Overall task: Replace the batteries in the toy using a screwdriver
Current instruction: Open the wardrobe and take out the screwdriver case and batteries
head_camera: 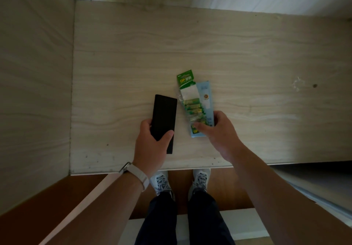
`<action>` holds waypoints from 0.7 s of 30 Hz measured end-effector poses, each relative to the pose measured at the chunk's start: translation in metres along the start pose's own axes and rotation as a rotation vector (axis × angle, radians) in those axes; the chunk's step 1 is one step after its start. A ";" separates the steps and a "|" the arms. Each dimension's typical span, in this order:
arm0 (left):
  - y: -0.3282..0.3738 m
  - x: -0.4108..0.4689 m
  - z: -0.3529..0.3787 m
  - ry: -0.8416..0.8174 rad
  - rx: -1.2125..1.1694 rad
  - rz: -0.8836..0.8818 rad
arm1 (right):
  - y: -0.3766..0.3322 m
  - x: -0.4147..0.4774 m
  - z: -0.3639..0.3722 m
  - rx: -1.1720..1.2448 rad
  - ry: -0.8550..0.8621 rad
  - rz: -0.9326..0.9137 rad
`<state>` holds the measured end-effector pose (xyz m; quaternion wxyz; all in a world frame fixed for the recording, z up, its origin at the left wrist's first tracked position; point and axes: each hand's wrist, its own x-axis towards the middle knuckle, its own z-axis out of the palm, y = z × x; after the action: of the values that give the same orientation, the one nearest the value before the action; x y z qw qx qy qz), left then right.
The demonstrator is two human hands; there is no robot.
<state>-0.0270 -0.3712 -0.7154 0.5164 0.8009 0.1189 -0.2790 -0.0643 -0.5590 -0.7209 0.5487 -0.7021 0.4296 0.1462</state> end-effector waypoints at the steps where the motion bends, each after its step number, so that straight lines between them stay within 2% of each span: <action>1: 0.000 0.000 -0.001 0.003 -0.001 0.003 | 0.000 0.000 -0.001 0.012 -0.012 -0.001; 11: 0.029 -0.032 -0.020 0.096 -0.061 -0.002 | -0.026 -0.035 -0.018 0.072 -0.046 -0.096; 21: 0.120 -0.144 -0.054 0.305 -0.134 0.049 | -0.103 -0.144 -0.074 0.081 -0.184 -0.309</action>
<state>-0.0697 -0.3619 -0.5250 0.5512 0.8004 0.1944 -0.1331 -0.0893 -0.5584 -0.5308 0.6293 -0.7209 0.2702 0.1064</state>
